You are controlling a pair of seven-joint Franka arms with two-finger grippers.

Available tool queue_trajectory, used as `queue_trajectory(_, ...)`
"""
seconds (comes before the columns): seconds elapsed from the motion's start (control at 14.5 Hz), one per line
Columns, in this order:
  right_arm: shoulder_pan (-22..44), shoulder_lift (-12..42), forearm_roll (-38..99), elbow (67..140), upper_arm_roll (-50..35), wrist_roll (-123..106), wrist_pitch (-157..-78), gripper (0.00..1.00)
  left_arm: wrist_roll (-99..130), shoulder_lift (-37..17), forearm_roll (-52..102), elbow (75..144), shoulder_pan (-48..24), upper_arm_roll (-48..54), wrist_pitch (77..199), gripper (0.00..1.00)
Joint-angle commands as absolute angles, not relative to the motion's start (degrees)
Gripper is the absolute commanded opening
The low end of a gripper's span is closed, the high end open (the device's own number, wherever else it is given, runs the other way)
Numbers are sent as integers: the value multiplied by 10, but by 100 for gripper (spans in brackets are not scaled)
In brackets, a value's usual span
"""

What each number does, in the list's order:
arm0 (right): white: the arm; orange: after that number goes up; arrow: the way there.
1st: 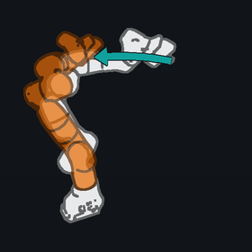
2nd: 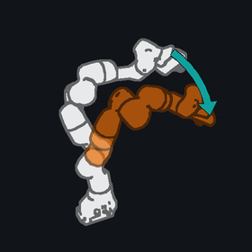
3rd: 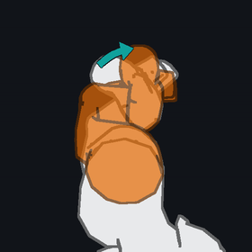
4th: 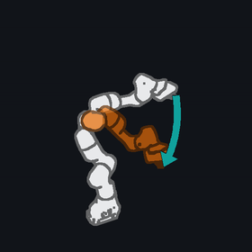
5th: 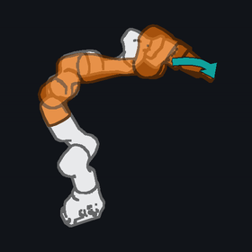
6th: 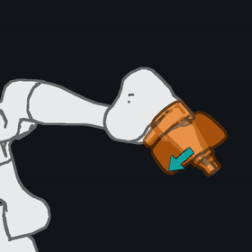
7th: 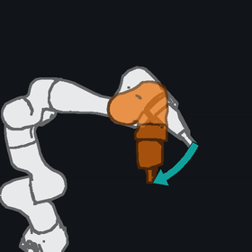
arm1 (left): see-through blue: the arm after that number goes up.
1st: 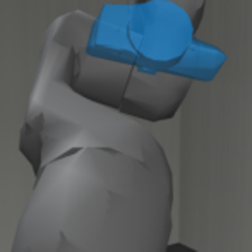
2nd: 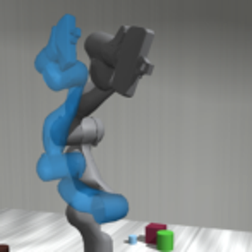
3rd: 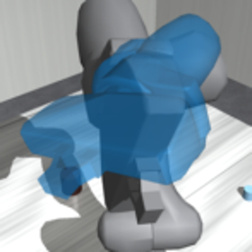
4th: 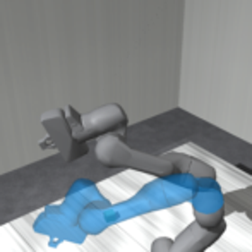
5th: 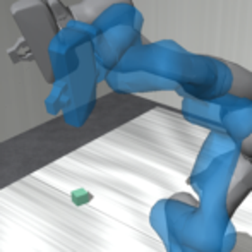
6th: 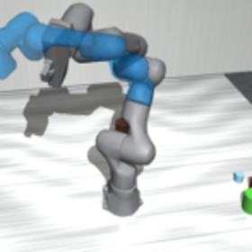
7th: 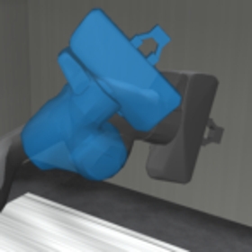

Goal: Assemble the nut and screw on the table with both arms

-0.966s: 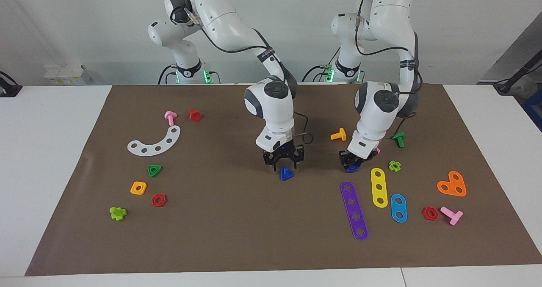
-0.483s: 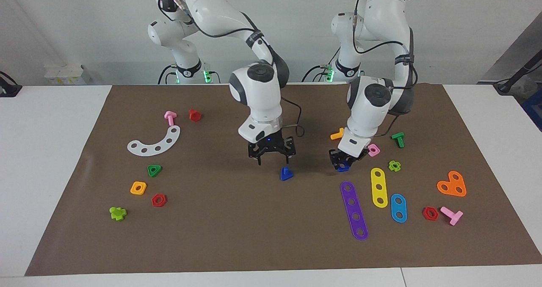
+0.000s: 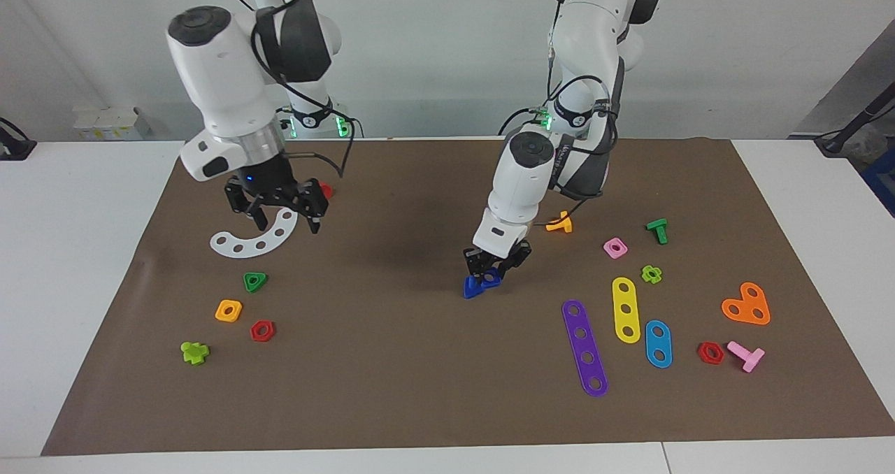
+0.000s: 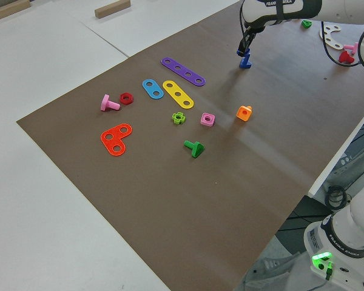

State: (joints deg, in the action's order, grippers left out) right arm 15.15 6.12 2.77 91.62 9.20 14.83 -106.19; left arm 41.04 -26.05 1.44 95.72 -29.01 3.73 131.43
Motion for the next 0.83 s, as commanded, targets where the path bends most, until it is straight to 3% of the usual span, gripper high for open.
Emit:
queue_trajectory(0.0, 112, 11, 20, 929, 83, 123, -1015, 100, 417, -272, 25, 940, -307, 27, 1300, 8)
queue_trajectory(0.48, 42, -51, 17, 912, 86, 24, -883, 100, 432, -272, 25, 954, -321, 28, 1304, 8)
queue_trajectory(0.76, 39, -70, 14, 950, 86, -23, -876, 100, 439, -272, 25, 959, -322, 27, 1310, 8)
